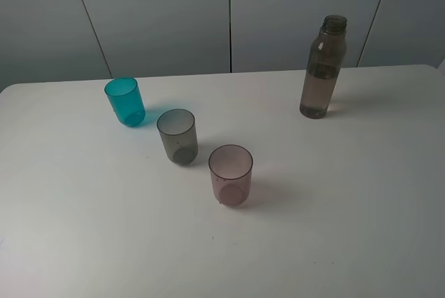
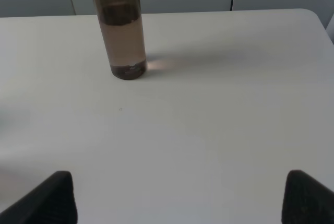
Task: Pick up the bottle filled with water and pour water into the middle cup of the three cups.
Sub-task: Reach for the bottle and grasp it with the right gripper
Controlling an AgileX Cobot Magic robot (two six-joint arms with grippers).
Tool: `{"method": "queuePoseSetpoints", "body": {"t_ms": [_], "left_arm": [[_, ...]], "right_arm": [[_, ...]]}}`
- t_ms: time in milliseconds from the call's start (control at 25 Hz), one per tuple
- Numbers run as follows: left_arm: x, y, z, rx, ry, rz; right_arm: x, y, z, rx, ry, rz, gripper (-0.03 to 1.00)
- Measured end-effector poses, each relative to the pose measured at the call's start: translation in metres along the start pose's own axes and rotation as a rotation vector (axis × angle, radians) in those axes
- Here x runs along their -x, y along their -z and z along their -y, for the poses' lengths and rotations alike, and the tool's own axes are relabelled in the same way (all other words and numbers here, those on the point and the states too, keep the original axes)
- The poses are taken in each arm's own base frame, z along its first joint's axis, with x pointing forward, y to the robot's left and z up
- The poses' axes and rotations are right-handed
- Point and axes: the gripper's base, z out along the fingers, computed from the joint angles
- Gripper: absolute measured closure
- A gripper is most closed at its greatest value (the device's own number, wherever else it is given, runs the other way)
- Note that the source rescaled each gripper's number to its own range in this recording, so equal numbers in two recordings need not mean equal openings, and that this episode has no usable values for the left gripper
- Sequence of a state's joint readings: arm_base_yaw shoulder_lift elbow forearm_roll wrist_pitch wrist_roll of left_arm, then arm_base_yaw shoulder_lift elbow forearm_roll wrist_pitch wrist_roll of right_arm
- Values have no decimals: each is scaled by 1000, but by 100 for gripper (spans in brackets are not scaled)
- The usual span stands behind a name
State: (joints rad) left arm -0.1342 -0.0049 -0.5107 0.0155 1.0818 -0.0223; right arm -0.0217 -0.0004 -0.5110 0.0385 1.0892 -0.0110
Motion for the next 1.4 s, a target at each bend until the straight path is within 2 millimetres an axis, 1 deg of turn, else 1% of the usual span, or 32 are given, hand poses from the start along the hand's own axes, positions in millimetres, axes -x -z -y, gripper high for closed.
{"method": "queuePoseSetpoints", "body": {"t_ms": [960,1040,1120,1200,1400], "left_arm": [[0,0,0,0,0,0],[0,0,0,0,0,0],[0,0,0,0,0,0],[0,0,0,0,0,0],[0,0,0,0,0,0]], "right_arm": [[0,0,0,-4,0,0,40],[2,3,2,-19,6,9,41],[9,6,2,-25,2,2,46],[21,8,2,-27,3,-16,51],[61,-5,4,-46,7,-117,53]]}}
